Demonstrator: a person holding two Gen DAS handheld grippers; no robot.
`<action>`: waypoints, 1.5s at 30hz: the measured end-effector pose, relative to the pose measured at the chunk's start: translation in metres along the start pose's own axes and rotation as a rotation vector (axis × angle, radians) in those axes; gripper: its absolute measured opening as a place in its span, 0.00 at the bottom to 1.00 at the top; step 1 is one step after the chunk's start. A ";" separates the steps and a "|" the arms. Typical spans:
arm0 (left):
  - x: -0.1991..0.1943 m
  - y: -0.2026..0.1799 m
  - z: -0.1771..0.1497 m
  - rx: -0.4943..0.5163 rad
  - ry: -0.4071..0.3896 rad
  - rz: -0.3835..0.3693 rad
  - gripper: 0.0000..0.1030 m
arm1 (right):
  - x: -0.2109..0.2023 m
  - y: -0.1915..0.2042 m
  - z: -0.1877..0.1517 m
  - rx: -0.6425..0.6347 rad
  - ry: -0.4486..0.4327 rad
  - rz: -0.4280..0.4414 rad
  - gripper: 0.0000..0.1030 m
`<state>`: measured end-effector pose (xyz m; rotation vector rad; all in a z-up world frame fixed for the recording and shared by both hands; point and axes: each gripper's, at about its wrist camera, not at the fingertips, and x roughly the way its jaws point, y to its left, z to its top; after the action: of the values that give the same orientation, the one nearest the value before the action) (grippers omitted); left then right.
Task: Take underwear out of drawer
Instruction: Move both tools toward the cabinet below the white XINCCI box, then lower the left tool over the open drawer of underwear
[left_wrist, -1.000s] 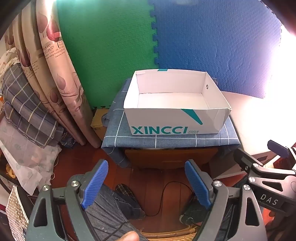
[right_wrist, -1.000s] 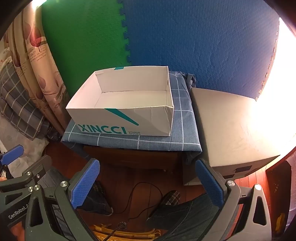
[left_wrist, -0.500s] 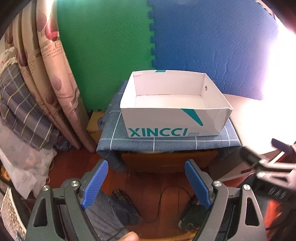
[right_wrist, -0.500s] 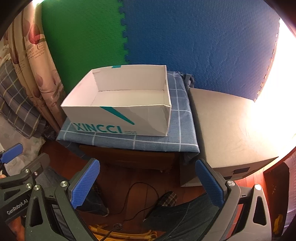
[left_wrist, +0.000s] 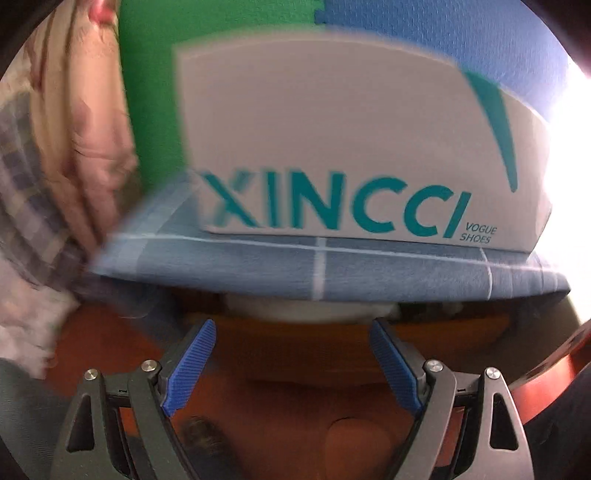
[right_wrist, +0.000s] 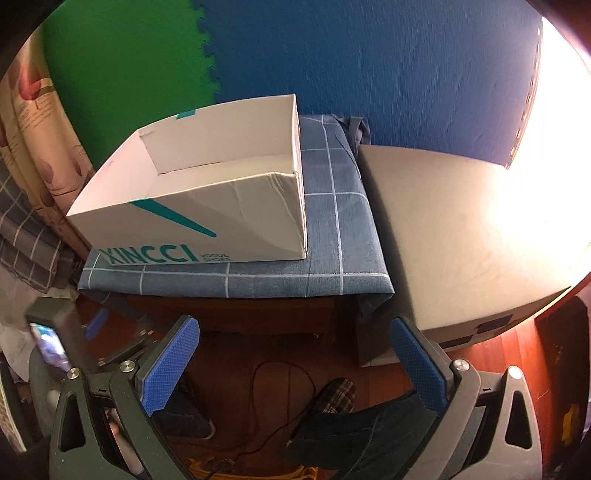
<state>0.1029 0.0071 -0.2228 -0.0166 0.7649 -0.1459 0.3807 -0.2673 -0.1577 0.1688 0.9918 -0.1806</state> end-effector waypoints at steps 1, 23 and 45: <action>0.011 0.002 0.001 -0.023 0.024 -0.045 0.85 | 0.003 0.000 -0.001 0.001 0.003 0.000 0.99; 0.106 0.004 -0.012 0.062 -0.118 0.055 0.86 | 0.068 0.003 -0.003 -0.015 0.117 0.012 0.99; 0.131 0.028 0.022 0.068 0.148 0.091 0.87 | 0.054 -0.007 -0.008 0.024 0.101 0.049 0.99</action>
<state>0.2151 0.0157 -0.2990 0.0941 0.9068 -0.0869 0.4014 -0.2767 -0.2085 0.2254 1.0853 -0.1405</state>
